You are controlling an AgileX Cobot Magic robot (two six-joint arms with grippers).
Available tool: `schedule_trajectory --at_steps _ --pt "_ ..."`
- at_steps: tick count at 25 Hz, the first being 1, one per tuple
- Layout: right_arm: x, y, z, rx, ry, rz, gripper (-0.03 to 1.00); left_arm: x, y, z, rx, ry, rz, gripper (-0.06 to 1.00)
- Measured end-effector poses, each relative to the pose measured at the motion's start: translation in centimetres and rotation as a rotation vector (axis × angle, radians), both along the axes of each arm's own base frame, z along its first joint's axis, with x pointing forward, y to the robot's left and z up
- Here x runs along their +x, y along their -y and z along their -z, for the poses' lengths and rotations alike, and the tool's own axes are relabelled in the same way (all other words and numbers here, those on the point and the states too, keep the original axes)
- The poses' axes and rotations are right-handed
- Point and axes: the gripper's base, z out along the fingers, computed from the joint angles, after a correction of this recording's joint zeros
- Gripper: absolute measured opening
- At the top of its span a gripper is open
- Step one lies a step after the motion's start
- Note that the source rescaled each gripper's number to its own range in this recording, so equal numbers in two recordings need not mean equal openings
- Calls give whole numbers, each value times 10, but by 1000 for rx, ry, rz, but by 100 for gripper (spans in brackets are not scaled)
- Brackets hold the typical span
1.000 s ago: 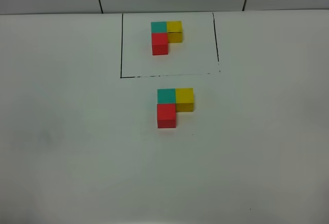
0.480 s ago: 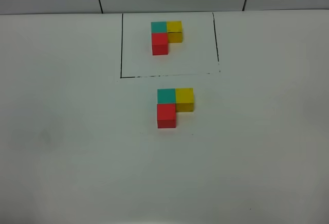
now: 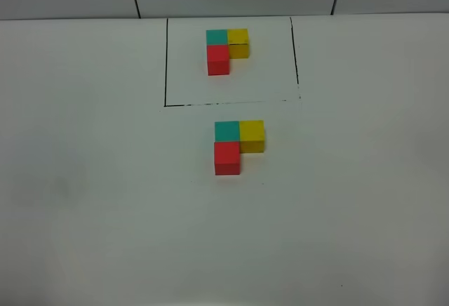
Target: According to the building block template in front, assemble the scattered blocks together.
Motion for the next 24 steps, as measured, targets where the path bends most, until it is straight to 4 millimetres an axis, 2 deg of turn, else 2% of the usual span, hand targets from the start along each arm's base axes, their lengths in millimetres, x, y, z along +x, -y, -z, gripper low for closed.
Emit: schedule_trajectory --at_steps 24 --pt "0 0 0 2 0 1 75 0 0 0 1 0 1 75"
